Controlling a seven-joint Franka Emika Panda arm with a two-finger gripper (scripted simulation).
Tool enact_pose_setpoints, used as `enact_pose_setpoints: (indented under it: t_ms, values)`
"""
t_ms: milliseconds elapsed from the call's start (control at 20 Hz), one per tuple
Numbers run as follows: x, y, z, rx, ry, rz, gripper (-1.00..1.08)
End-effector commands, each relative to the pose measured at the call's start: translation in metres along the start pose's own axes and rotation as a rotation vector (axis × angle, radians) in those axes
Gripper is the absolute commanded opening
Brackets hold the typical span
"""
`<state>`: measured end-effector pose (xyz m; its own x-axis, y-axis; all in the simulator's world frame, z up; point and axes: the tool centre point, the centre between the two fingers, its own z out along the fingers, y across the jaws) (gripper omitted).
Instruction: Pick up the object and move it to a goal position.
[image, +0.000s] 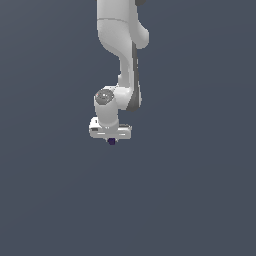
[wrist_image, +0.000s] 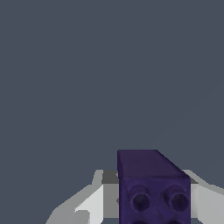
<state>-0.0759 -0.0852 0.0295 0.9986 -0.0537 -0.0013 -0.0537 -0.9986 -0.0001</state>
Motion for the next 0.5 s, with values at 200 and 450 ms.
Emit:
enact_pose_setpoints:
  t_ms: [200,450]
  values:
    - [0.013,0.002,-0.027,0.0,0.001,0.0,-1.0]
    - [0.029,0.004,-0.061,0.0,0.001,0.0,-1.0]
